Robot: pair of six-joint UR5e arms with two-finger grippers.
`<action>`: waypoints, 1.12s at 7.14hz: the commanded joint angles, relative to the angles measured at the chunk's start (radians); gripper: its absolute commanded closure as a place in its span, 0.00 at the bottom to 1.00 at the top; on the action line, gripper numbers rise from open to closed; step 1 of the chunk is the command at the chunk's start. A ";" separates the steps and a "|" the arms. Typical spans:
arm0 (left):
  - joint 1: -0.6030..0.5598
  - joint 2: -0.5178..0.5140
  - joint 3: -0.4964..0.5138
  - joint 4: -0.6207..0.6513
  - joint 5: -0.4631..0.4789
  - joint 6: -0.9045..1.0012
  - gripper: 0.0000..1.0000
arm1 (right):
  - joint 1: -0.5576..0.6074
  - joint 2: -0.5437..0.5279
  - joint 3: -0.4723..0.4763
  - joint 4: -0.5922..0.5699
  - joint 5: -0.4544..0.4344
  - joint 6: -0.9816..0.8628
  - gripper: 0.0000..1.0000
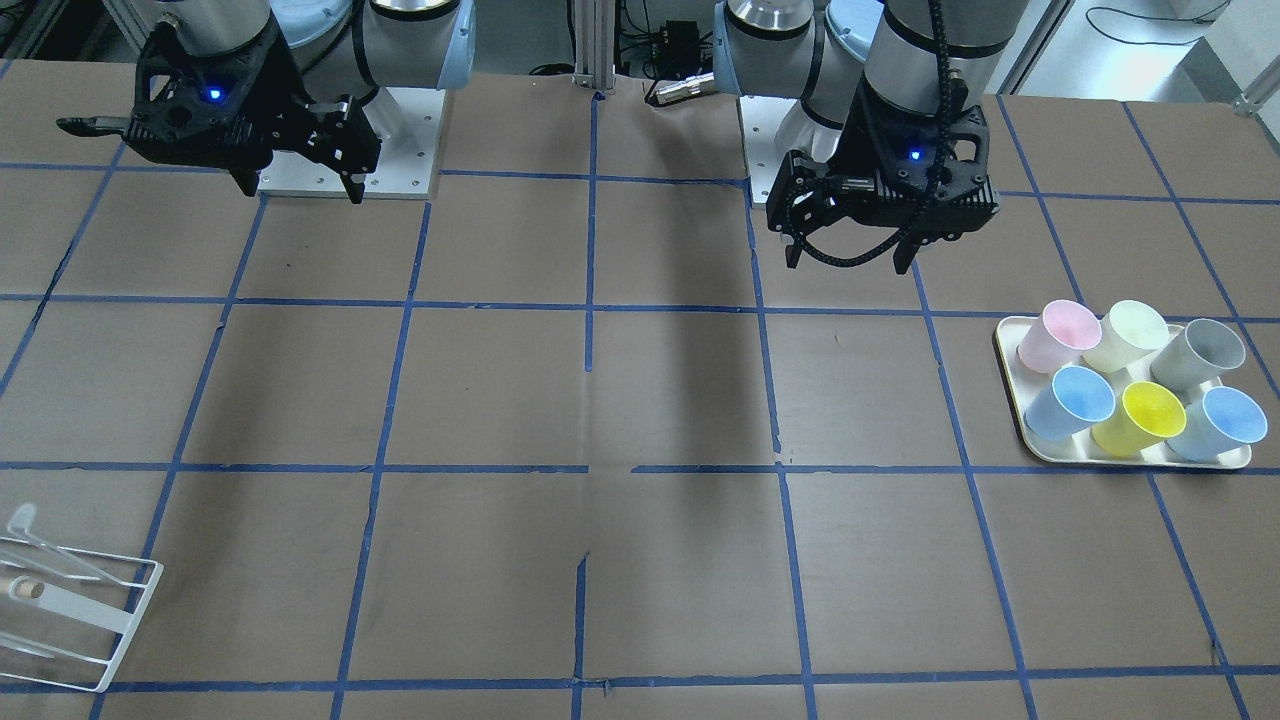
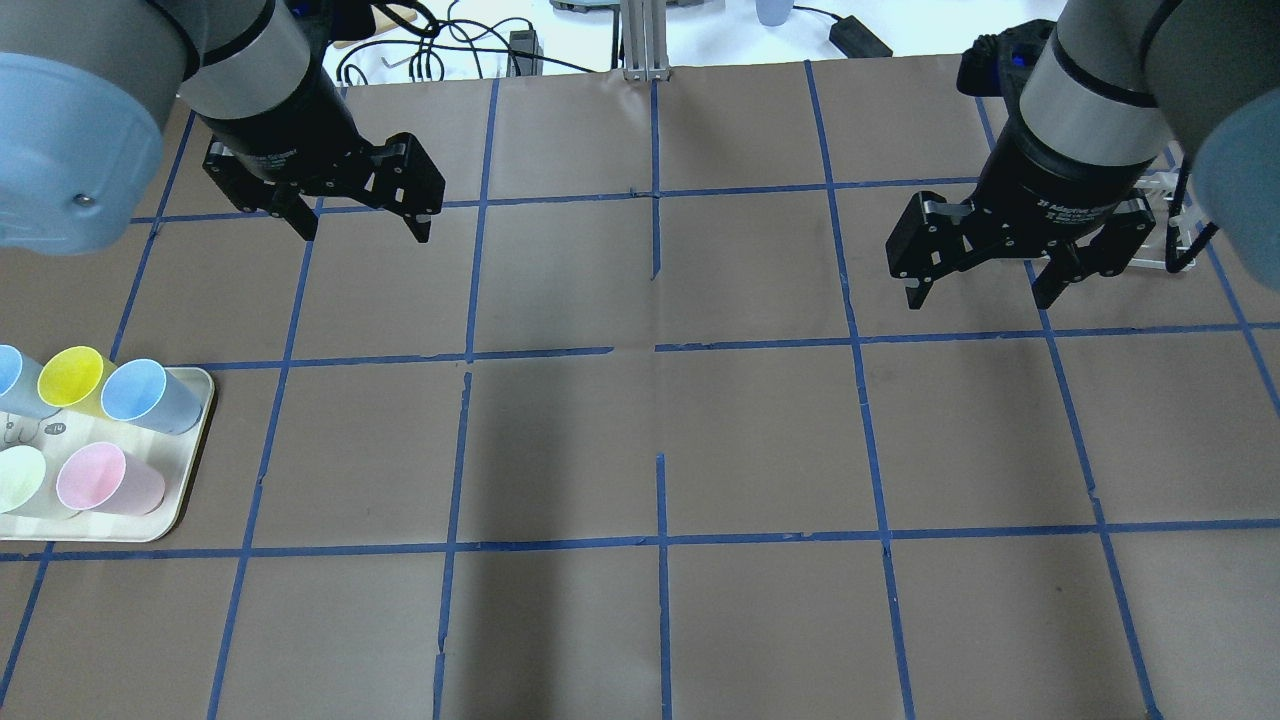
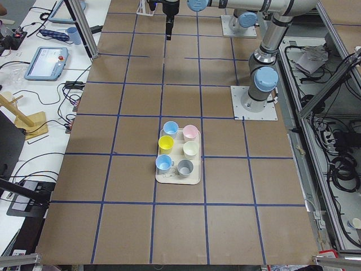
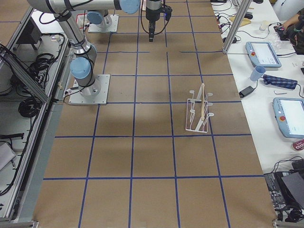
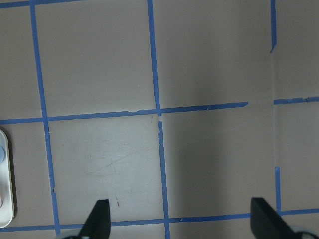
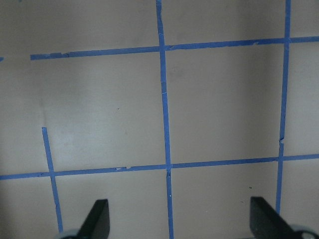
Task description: Transfer IKEA cup to right arm and place on rack
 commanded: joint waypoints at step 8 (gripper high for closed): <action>0.077 0.005 -0.009 -0.016 -0.001 0.021 0.00 | 0.002 0.000 -0.001 -0.004 -0.011 -0.004 0.00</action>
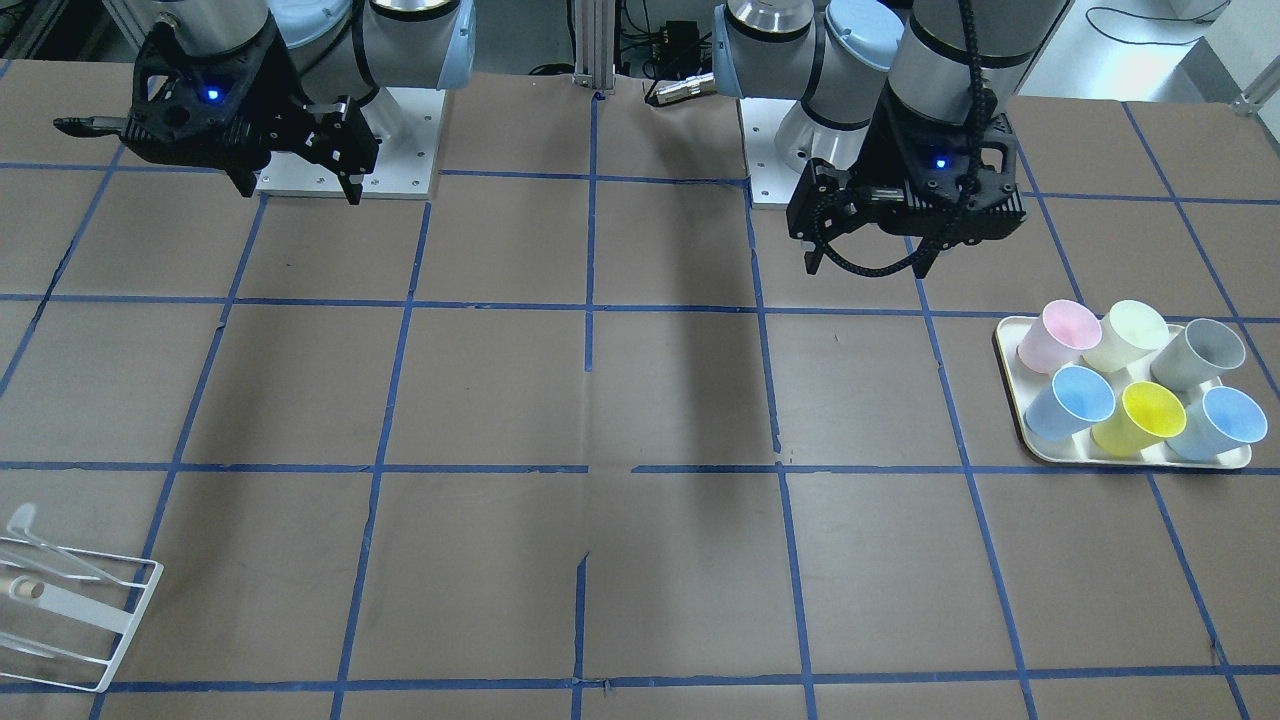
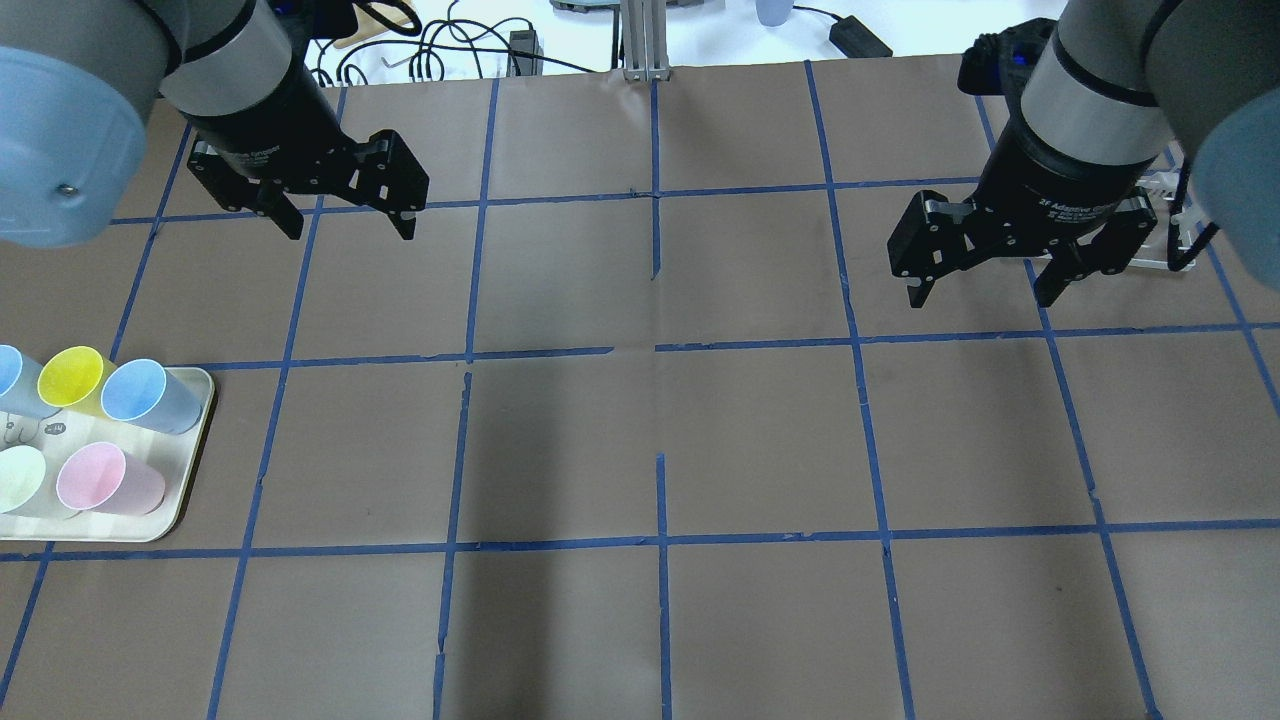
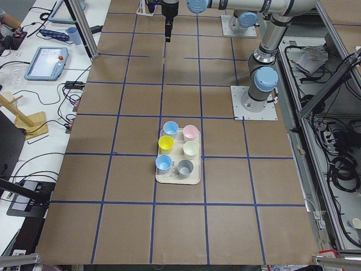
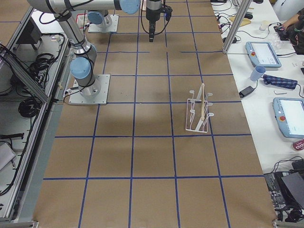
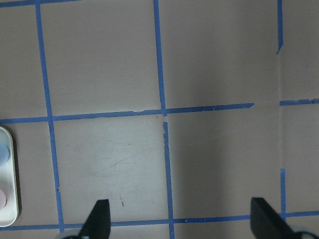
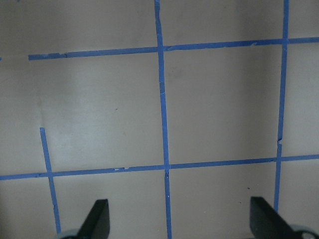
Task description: Transfer IKEA cup to right arm and place on rack
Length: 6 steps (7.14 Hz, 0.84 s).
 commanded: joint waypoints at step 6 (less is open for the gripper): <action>0.456 0.001 -0.164 0.000 0.005 0.780 0.00 | 0.004 0.001 0.000 0.001 0.009 0.002 0.00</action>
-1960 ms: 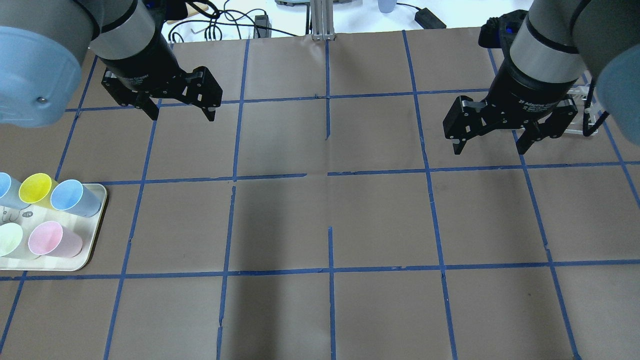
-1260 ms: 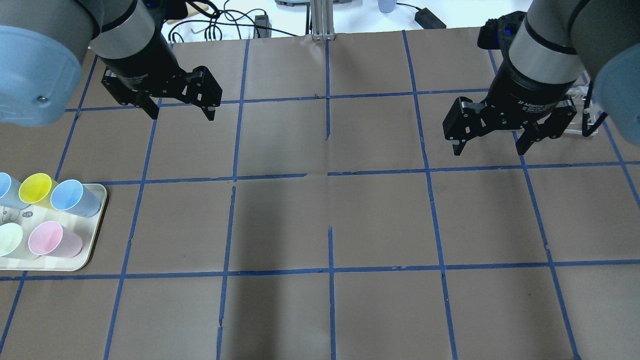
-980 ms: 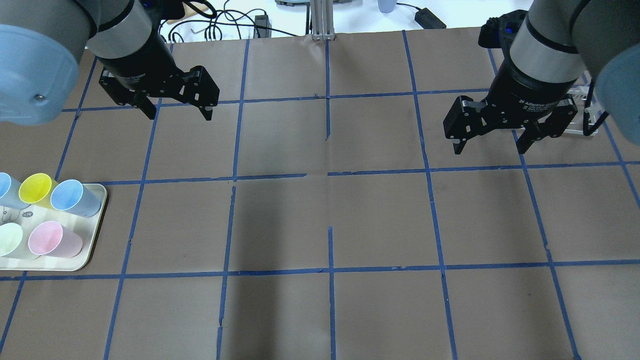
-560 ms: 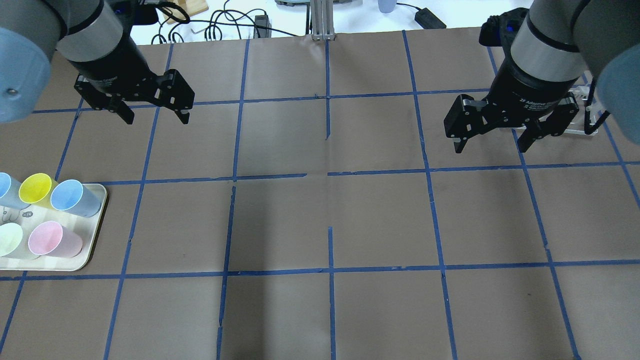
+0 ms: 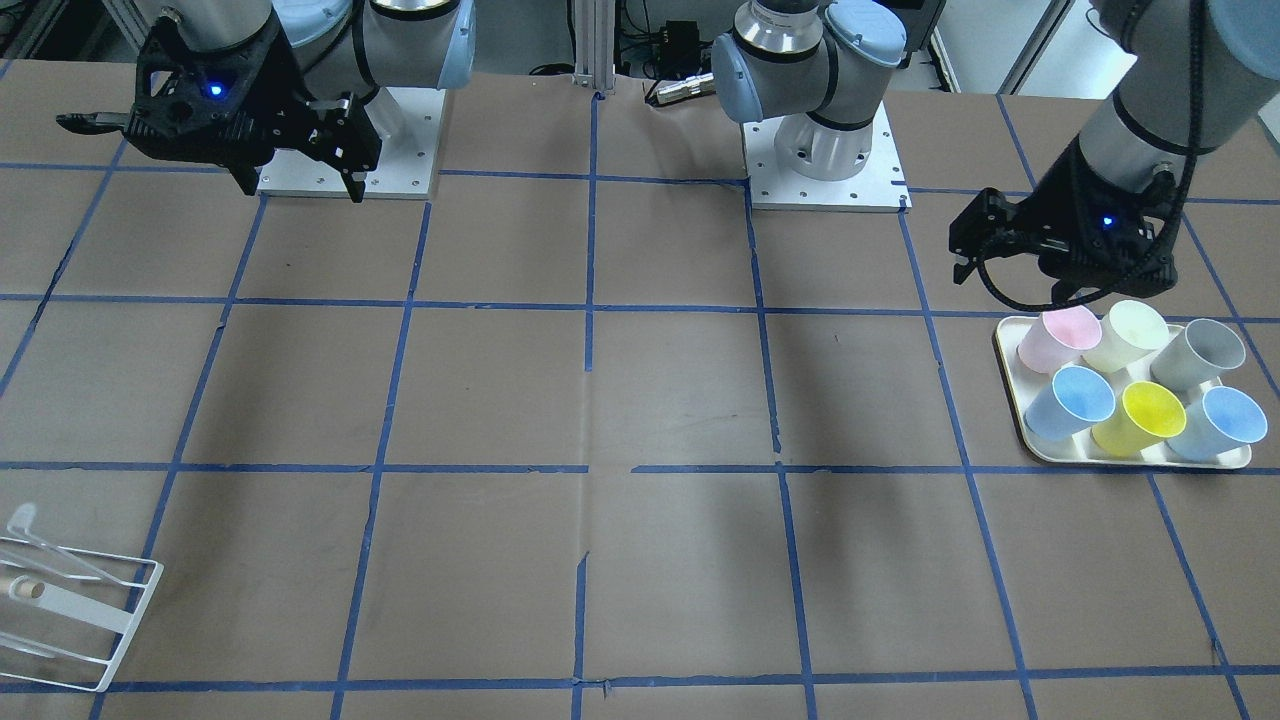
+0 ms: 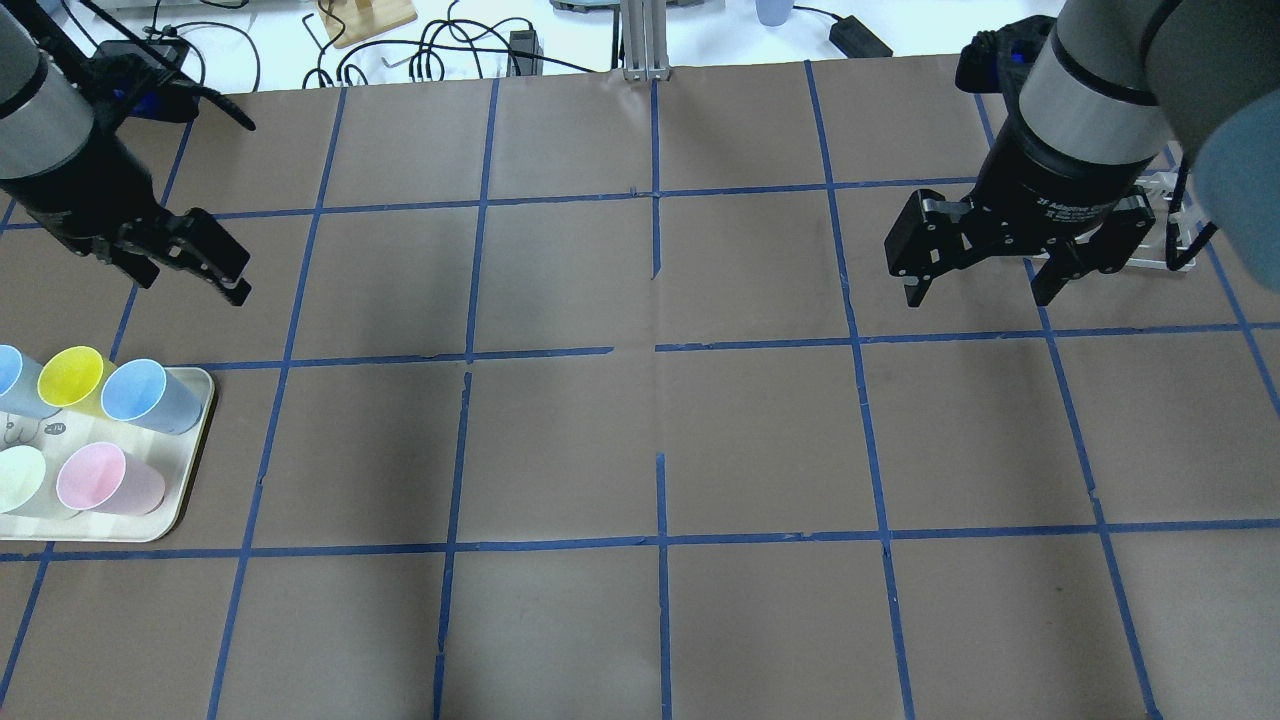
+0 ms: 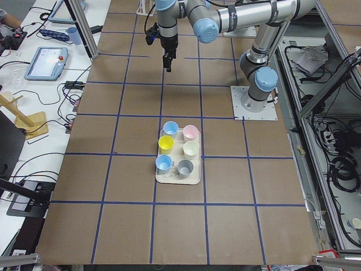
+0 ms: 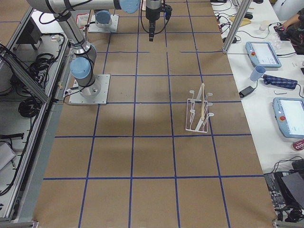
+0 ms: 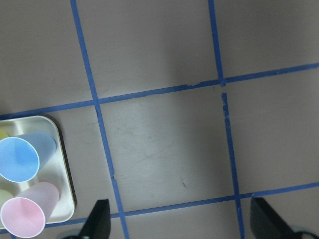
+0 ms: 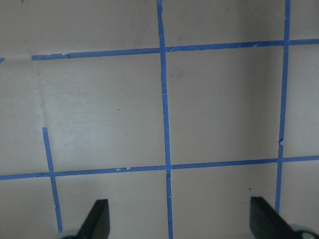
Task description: Transfer IKEA cup to right arm and place on rack
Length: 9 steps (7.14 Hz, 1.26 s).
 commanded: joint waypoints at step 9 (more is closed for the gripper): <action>0.475 -0.189 -0.219 0.479 0.036 1.187 0.13 | -0.004 0.013 0.001 -0.012 0.179 0.003 0.00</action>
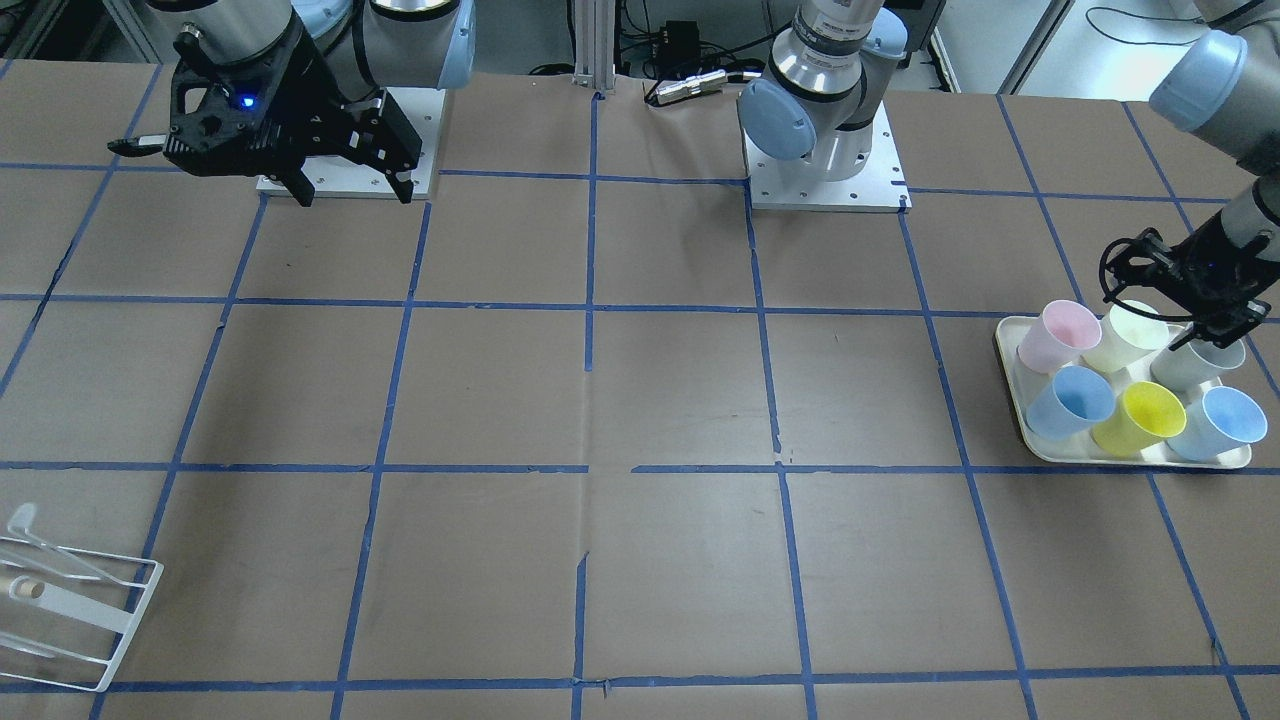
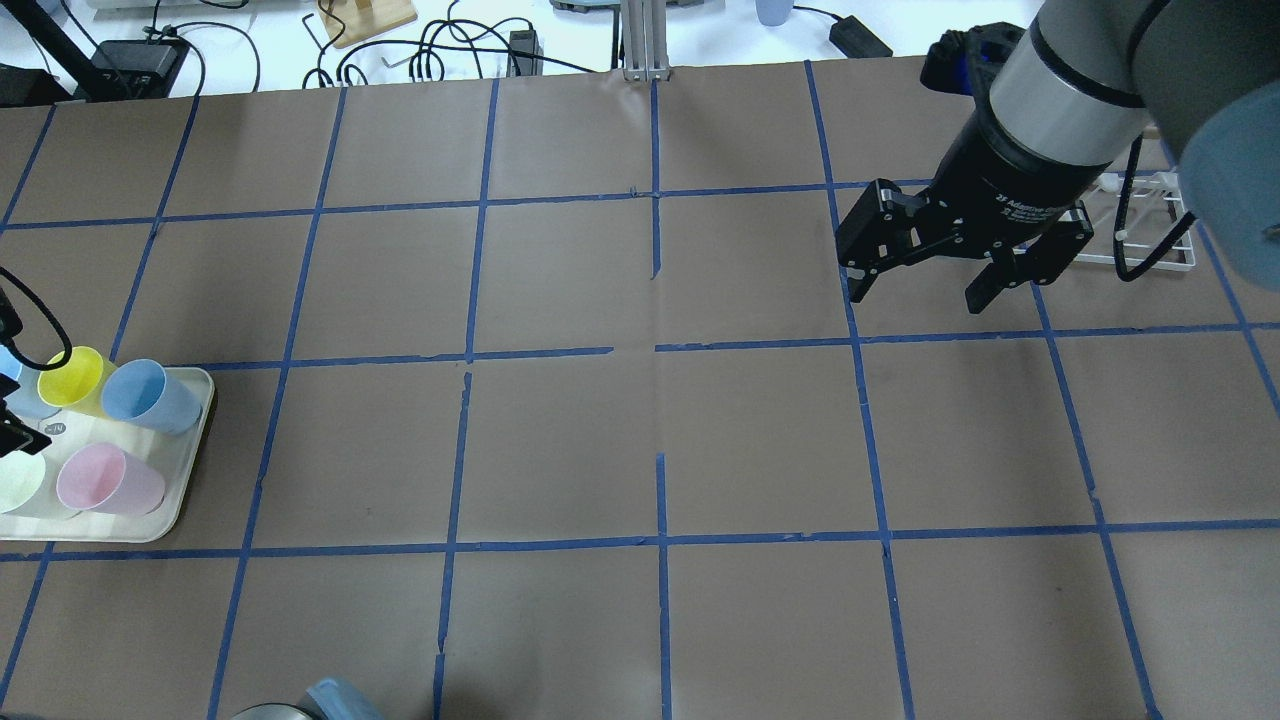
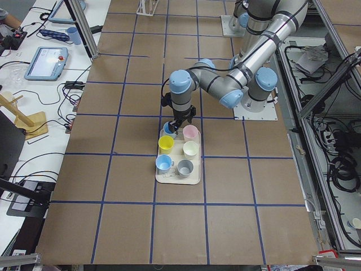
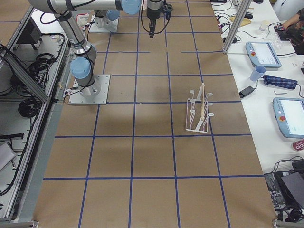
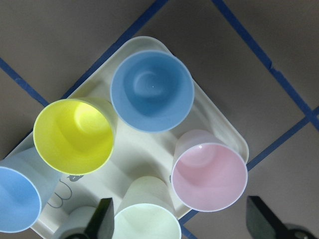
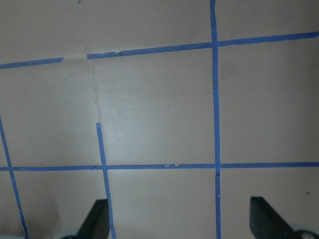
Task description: Transfer IKEA cup to right arm and place on rack
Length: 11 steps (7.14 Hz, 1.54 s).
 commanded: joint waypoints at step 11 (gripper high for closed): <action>0.111 -0.191 0.038 0.061 0.002 0.265 0.23 | -0.013 0.094 0.048 -0.109 0.880 -0.052 0.00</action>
